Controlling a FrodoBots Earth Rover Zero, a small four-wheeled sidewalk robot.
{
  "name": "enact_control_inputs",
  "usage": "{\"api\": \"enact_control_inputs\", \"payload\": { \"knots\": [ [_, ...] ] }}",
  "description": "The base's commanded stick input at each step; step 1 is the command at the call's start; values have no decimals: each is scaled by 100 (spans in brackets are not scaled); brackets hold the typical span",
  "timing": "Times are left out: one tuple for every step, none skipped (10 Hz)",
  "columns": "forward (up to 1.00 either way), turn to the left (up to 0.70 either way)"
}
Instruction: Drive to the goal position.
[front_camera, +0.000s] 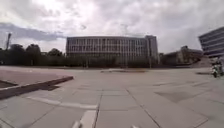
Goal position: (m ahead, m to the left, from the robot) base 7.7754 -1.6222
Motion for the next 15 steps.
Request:
{"api": "enact_control_inputs", "payload": {
  "knots": [
    [70, 0],
    [70, 0],
    [70, 0],
    [70, 0],
    [70, 0],
    [70, 0],
    [70, 0],
    [70, 0],
    [70, 0],
    [70, 0],
    [70, 0],
    [70, 0],
    [70, 0],
    [70, 0],
    [70, 0]
  ]
}}
